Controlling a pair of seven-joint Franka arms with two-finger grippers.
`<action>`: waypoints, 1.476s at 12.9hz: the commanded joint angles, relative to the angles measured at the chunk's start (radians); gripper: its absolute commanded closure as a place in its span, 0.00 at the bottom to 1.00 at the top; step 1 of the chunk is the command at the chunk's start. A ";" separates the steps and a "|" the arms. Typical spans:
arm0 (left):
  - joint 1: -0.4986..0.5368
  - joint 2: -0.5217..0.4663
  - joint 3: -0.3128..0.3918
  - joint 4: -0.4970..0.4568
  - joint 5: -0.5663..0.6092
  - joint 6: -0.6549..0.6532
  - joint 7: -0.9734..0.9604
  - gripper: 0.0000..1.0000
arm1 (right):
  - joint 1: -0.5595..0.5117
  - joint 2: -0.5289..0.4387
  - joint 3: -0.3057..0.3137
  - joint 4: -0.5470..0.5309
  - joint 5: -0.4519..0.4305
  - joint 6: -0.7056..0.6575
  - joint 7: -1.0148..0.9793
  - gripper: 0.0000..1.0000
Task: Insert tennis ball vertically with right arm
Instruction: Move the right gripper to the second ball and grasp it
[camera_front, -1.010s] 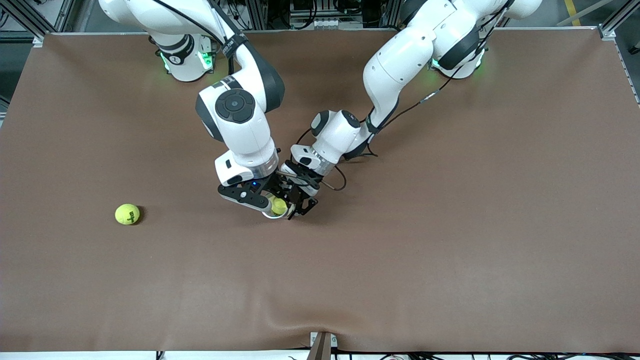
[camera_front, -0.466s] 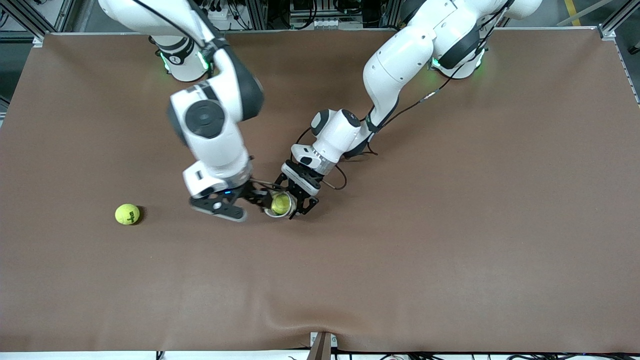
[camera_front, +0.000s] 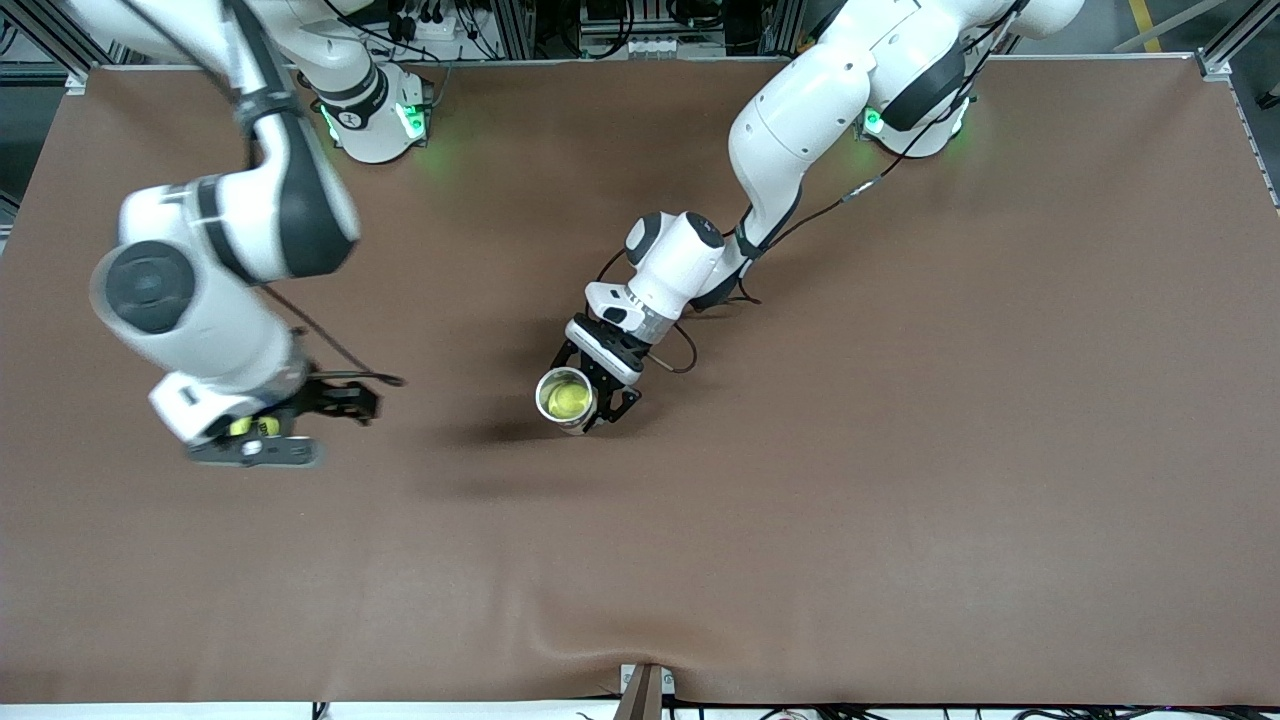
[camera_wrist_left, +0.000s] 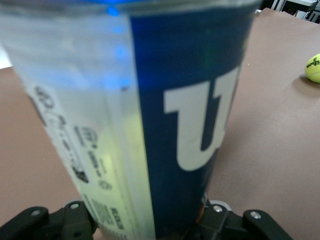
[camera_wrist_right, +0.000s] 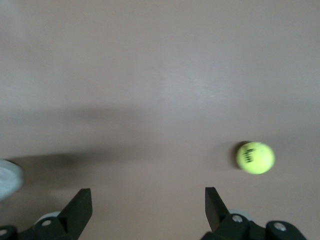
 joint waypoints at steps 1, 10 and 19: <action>0.004 -0.048 0.006 -0.090 -0.035 -0.003 -0.005 0.29 | -0.137 -0.029 0.022 -0.071 -0.003 0.011 -0.194 0.00; -0.002 -0.058 0.006 -0.112 -0.041 -0.003 -0.002 0.26 | -0.326 0.066 0.022 -0.288 0.008 0.362 -0.383 0.00; -0.002 -0.058 0.009 -0.106 -0.038 -0.003 0.009 0.20 | -0.385 0.178 0.031 -0.316 0.092 0.475 -0.409 0.00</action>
